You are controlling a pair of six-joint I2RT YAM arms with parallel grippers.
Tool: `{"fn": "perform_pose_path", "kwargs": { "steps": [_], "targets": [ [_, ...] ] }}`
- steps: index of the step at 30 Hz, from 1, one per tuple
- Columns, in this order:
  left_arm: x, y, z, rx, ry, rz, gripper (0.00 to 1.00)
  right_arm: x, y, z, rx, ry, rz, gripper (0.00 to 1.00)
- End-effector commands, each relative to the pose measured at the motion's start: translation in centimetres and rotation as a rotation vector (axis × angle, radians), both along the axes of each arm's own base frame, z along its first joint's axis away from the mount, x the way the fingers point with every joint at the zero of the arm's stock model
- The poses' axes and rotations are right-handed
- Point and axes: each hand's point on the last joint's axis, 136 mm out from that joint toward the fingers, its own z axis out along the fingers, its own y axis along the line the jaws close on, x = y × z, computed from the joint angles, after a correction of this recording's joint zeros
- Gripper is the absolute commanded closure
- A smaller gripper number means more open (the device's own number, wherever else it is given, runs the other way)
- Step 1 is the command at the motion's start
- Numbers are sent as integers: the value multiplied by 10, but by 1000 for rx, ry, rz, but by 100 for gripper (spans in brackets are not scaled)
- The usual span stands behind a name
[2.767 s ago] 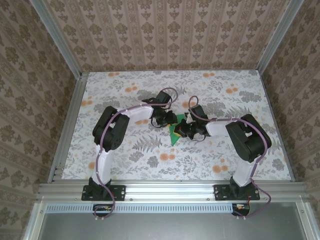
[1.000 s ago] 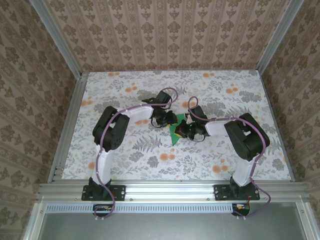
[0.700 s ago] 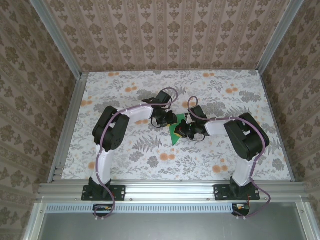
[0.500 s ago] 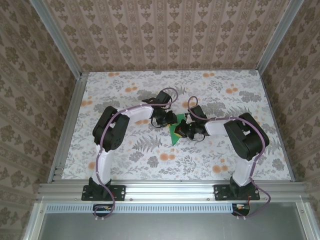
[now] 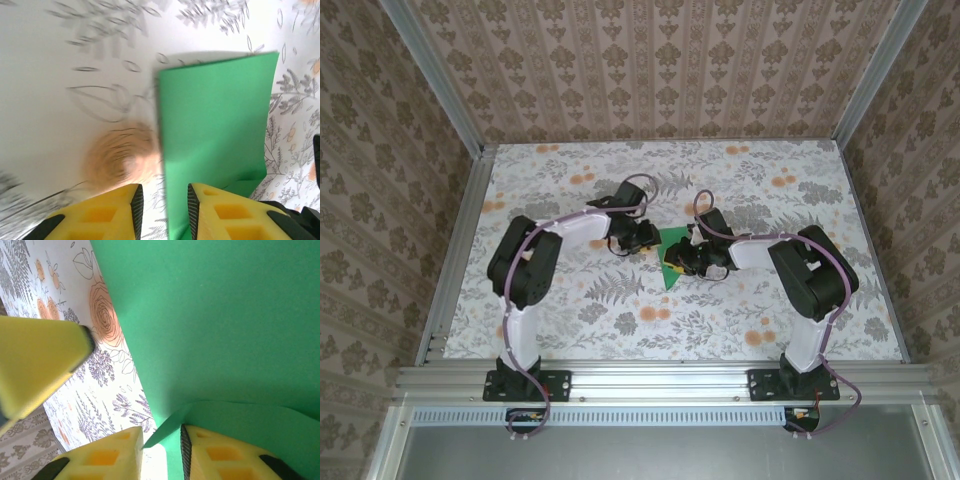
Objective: Fold a paper plane with a square sheet of paper (pick it up from the middle)
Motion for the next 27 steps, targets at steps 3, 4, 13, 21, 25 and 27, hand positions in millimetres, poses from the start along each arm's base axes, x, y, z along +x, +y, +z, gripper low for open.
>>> {"fn": "perform_pose_path", "kwargs": {
  "steps": [3, 4, 13, 21, 25, 27],
  "targets": [
    [5, 26, 21, -19, -44, 94, 67, -9, -16, -23, -90, 62, -27, 68],
    [4, 30, 21, -16, -44, 98, 67, -9, -16, -23, -94, 60, -26, 68],
    [-17, 23, 17, -38, -29, 48, 68, -11, -20, -26, -115, 64, -27, 83],
    [-38, -7, 16, -72, -15, -36, 75, -14, -23, -29, -138, 72, -20, 91],
    [-45, -22, 15, -101, -5, -74, 81, -14, -23, -30, -139, 76, -19, 96],
    [-46, -28, 13, -105, 5, -88, 84, -15, -22, -31, -139, 78, -18, 97]
  ]
}}
